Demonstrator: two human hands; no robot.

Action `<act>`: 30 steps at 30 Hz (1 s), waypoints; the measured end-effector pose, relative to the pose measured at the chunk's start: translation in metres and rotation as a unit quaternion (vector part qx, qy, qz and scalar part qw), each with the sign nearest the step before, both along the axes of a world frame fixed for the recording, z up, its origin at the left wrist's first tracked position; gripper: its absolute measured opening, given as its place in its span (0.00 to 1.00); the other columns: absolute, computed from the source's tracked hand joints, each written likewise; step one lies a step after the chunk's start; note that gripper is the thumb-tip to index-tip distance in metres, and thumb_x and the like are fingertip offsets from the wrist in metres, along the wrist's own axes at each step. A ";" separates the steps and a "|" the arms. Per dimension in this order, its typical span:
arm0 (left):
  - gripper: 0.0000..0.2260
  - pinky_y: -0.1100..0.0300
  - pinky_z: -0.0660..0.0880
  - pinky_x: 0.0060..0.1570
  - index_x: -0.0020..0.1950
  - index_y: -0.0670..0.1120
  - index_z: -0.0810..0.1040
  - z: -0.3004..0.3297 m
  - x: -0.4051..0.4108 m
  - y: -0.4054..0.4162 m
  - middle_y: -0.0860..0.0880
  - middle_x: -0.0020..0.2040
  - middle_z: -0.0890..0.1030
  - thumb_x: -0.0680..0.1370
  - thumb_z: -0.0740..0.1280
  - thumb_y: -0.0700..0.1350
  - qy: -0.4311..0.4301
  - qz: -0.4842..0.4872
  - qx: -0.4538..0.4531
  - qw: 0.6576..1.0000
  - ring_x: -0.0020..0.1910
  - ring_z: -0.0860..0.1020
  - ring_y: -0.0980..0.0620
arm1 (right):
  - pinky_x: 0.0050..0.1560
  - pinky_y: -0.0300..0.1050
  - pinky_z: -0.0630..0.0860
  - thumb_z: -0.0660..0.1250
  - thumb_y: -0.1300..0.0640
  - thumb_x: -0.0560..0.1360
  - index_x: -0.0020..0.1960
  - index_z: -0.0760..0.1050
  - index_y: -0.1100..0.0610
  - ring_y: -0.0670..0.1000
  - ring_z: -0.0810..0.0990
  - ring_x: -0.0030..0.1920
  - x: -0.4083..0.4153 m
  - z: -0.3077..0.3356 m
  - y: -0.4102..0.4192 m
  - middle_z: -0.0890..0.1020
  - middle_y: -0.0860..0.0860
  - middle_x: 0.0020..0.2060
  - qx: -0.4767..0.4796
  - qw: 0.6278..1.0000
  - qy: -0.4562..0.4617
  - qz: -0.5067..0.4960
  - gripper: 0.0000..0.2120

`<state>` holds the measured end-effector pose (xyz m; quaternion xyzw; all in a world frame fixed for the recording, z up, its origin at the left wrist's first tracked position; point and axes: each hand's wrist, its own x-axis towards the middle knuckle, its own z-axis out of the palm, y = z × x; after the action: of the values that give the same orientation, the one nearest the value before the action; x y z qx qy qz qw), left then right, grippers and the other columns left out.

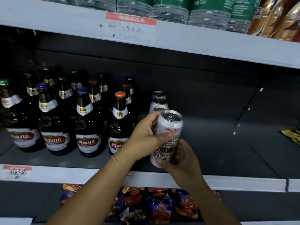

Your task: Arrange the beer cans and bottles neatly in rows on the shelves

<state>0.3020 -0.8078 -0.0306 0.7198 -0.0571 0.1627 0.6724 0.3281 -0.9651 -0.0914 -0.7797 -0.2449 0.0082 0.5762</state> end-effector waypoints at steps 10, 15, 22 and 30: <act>0.34 0.47 0.73 0.65 0.72 0.48 0.69 -0.017 -0.003 0.011 0.52 0.63 0.79 0.68 0.75 0.51 0.012 -0.004 0.082 0.997 0.63 0.77 0.53 | 0.50 0.36 0.79 0.81 0.60 0.64 0.59 0.72 0.45 0.39 0.82 0.51 -0.005 -0.015 0.011 0.83 0.38 0.50 -0.007 0.999 0.048 -0.012 0.29; 0.33 0.49 0.73 0.65 0.73 0.46 0.69 -0.024 -0.003 0.014 0.51 0.64 0.78 0.70 0.76 0.44 0.008 0.004 0.085 0.996 0.64 0.77 0.55 | 0.48 0.30 0.77 0.80 0.62 0.65 0.60 0.72 0.46 0.37 0.82 0.50 -0.004 -0.019 0.012 0.82 0.36 0.49 -0.005 0.999 0.043 -0.007 0.29; 0.31 0.54 0.76 0.62 0.71 0.47 0.70 -0.028 -0.005 0.016 0.50 0.64 0.78 0.70 0.77 0.42 -0.004 0.026 0.071 0.997 0.62 0.78 0.56 | 0.52 0.32 0.77 0.80 0.60 0.66 0.63 0.71 0.43 0.37 0.80 0.54 -0.001 -0.023 0.013 0.81 0.34 0.52 -0.006 0.999 0.040 0.000 0.31; 0.33 0.60 0.77 0.58 0.71 0.48 0.68 -0.055 -0.014 0.017 0.54 0.59 0.81 0.70 0.78 0.45 0.020 0.046 0.083 0.995 0.58 0.79 0.58 | 0.56 0.42 0.79 0.81 0.56 0.65 0.61 0.73 0.43 0.40 0.81 0.55 0.000 -0.026 0.010 0.83 0.38 0.53 -0.007 0.999 0.041 0.005 0.29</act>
<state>0.2879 -0.7908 -0.0858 0.7780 -0.0236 0.1741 0.6032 0.3279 -0.9546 -0.1176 -0.7818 -0.2246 0.0446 0.5800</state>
